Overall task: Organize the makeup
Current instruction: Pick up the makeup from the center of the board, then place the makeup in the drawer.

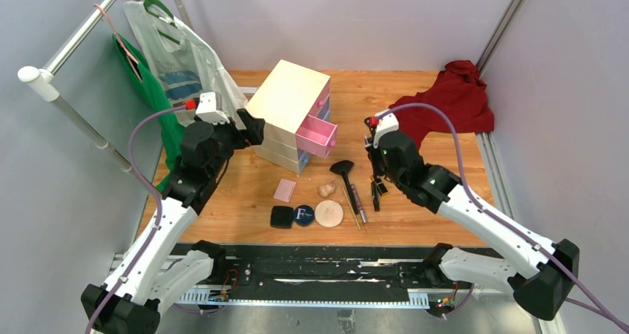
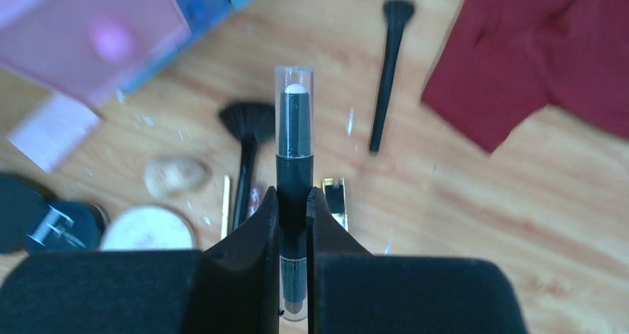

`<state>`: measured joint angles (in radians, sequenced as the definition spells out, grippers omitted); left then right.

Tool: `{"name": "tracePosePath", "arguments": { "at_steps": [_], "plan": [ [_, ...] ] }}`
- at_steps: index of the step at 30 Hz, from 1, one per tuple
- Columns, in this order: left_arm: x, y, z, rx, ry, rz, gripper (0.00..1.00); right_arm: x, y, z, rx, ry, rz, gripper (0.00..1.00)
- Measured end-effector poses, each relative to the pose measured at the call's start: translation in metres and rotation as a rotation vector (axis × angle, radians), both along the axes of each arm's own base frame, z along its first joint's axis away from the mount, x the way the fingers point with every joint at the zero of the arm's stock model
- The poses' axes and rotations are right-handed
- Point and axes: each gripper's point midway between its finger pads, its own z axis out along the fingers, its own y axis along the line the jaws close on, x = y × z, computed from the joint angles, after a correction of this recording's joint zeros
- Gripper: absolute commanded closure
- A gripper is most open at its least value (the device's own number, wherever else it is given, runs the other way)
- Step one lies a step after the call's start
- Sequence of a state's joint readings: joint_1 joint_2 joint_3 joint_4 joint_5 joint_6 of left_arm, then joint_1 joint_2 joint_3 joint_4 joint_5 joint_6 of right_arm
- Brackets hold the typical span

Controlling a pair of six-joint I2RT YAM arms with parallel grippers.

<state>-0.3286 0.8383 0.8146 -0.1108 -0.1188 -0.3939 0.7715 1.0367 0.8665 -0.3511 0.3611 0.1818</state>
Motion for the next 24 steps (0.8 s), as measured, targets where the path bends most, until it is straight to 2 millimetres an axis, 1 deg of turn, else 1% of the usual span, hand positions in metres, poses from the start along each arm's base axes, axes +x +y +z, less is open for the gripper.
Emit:
{"name": "tracePosePath", "arguments": {
  "at_steps": [2,5,7,9,11,13,17,21,24],
  "plan": [
    [0.003,-0.002,0.0,0.002,0.004,-0.005,0.02,0.009,0.006,0.038,0.022,-0.076,0.023,0.99],
    [0.006,-0.004,0.0,0.003,0.008,-0.012,0.02,0.022,0.019,0.085,0.049,-0.161,0.061,0.99],
    [0.008,-0.006,-0.001,0.004,0.011,-0.016,0.02,0.031,0.03,0.108,0.059,-0.205,0.091,0.99],
    [0.01,-0.007,-0.003,0.009,0.018,-0.02,0.02,0.038,0.041,0.123,0.062,-0.232,0.123,0.99],
    [0.011,-0.008,-0.005,0.014,0.024,-0.023,0.02,0.044,0.052,0.129,0.058,-0.243,0.157,0.99],
    [0.013,-0.008,-0.009,0.022,0.032,-0.024,0.02,0.05,0.062,0.13,0.051,-0.245,0.189,0.99],
    [0.017,-0.009,-0.014,0.032,0.043,-0.025,0.02,0.062,0.083,0.122,0.029,-0.229,0.252,0.99],
    [0.02,-0.01,-0.019,0.04,0.058,-0.028,0.02,0.068,0.098,0.118,0.007,-0.209,0.307,0.99],
    [0.02,-0.011,-0.02,0.041,0.06,-0.03,0.02,0.072,0.106,0.128,-0.003,-0.214,0.338,0.99]
  ]
}}
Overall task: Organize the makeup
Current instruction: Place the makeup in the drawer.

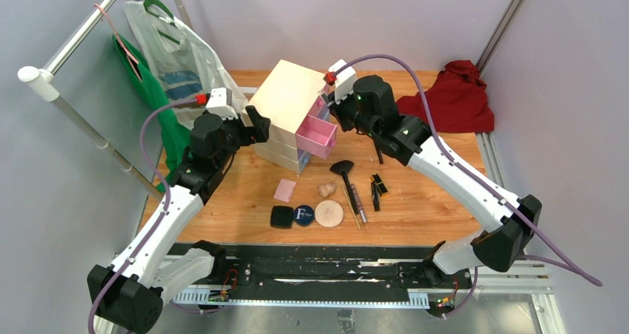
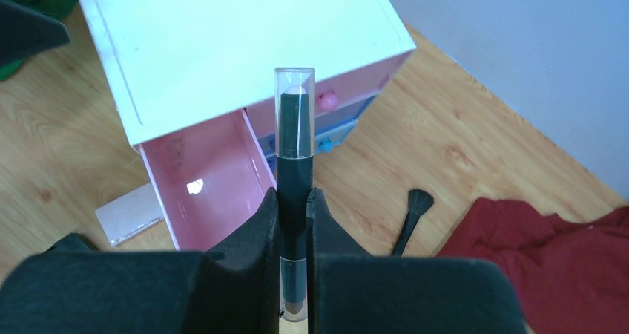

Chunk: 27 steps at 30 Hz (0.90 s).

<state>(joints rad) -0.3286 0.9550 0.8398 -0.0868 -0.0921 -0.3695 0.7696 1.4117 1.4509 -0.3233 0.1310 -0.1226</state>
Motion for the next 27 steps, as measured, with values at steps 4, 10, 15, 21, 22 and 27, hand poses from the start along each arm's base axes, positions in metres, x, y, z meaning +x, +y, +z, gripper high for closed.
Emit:
{"name": "tracePosePath", "arguments": {
  "at_steps": [4,10,15,21,22,27],
  "plan": [
    [0.0,0.0,0.001,-0.001,-0.002,-0.001,0.02,0.002,0.009,0.019,0.002,-0.021,0.043,0.99],
    [0.0,0.0,0.001,0.001,-0.003,-0.003,0.02,0.003,0.019,0.019,-0.023,-0.006,0.092,0.99],
    [0.0,0.0,0.001,0.0,-0.005,-0.003,0.02,0.0,0.025,0.005,-0.033,0.026,0.128,0.99],
    [0.0,0.0,0.001,0.0,-0.005,-0.003,0.02,0.0,0.037,-0.01,-0.007,0.027,0.175,0.99],
    [0.0,0.0,0.001,0.0,-0.005,-0.003,0.02,-0.001,0.039,-0.016,-0.006,0.031,0.18,0.99],
    [0.0,0.0,0.001,0.0,-0.005,-0.004,0.02,0.0,0.046,-0.035,0.016,0.039,0.201,0.99]
  ]
}}
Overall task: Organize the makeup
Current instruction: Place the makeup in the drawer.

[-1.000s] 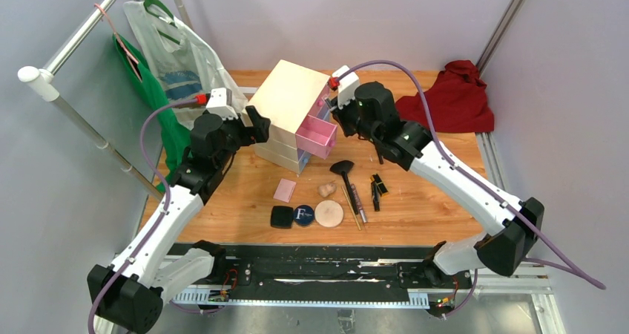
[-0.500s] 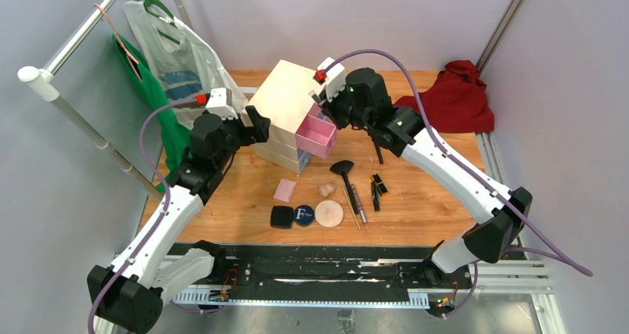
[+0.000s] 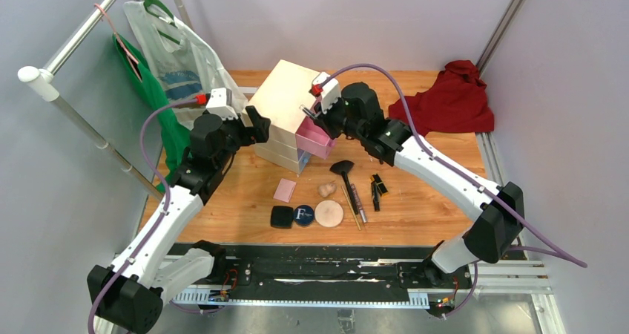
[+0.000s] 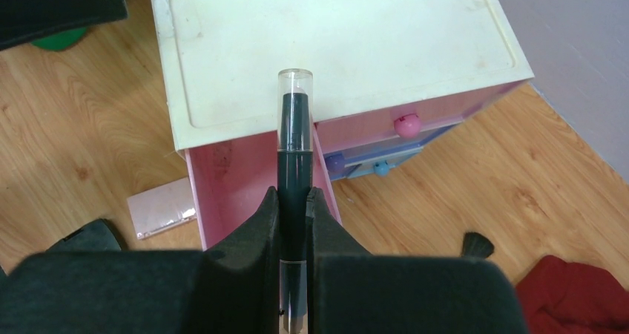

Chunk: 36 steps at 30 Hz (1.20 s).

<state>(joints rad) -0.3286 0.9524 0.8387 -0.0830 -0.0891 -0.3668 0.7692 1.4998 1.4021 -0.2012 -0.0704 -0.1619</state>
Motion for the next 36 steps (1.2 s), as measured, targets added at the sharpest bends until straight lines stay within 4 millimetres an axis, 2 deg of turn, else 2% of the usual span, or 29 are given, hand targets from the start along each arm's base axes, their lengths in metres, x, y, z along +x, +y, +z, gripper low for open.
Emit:
{"name": "tracePosePath", "arguments": {
  "at_steps": [9,18,25,31,36],
  "plan": [
    [0.0,0.0,-0.004,0.001,0.004,0.0,0.02,0.004,0.011,0.011,0.072,-0.037,0.02,1.0],
    [0.001,0.0,-0.004,-0.001,-0.001,0.0,0.02,0.008,0.02,0.01,0.101,-0.033,0.027,0.99],
    [0.002,-0.001,-0.005,-0.001,0.0,0.001,0.02,0.011,0.029,0.001,0.113,-0.019,0.04,0.99],
    [0.006,-0.002,-0.011,0.004,0.015,0.001,0.02,0.009,0.027,-0.018,0.102,0.012,0.035,1.0],
    [0.007,-0.002,-0.013,0.002,0.022,0.002,0.02,0.005,0.024,-0.02,0.107,0.011,0.034,0.99]
  ]
}}
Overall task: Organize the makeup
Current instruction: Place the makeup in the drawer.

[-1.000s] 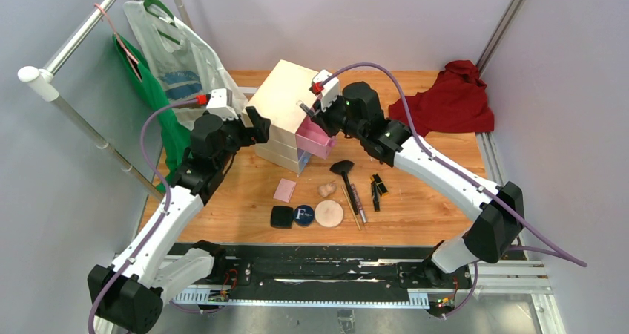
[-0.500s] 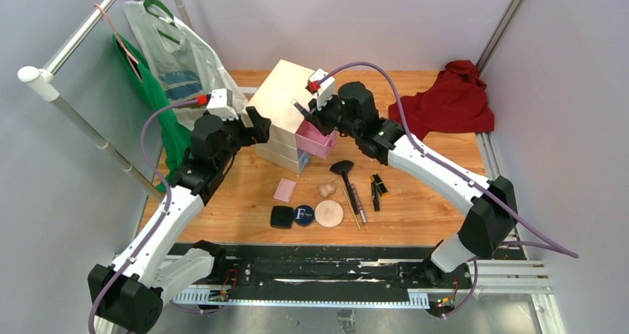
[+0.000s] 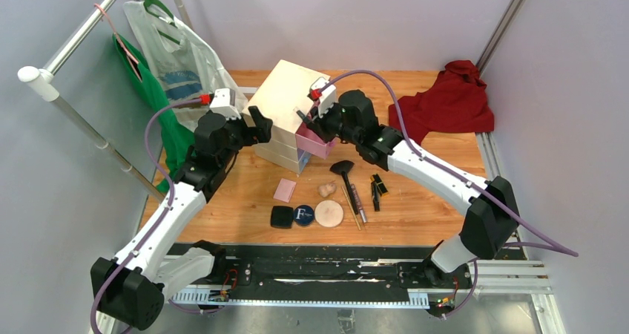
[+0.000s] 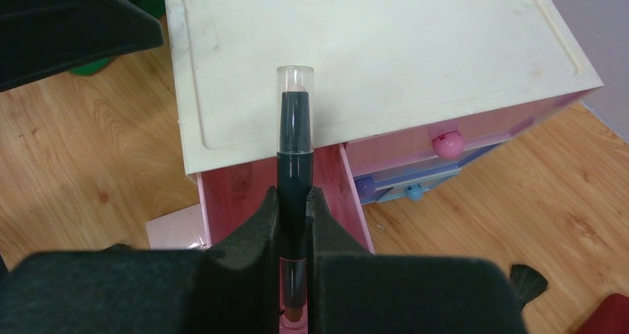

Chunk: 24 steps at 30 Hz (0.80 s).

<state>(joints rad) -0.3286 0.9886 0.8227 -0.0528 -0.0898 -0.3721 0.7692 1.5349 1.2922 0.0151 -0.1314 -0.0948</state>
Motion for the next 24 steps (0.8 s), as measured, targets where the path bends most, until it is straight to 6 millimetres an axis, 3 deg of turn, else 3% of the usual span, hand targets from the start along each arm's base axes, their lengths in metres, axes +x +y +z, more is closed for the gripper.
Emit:
{"name": "tracePosePath", "arguments": {
  "at_steps": [12,24],
  "plan": [
    [0.0006,-0.0003,-0.001,-0.002,0.0,0.0,0.02,-0.003,-0.003,-0.0035,-0.008,0.008,0.0,0.99],
    [0.0006,-0.0002,-0.0013,-0.002,0.0,0.001,0.02,-0.0036,-0.0037,-0.0051,-0.014,0.013,0.0,0.89]
  ]
}}
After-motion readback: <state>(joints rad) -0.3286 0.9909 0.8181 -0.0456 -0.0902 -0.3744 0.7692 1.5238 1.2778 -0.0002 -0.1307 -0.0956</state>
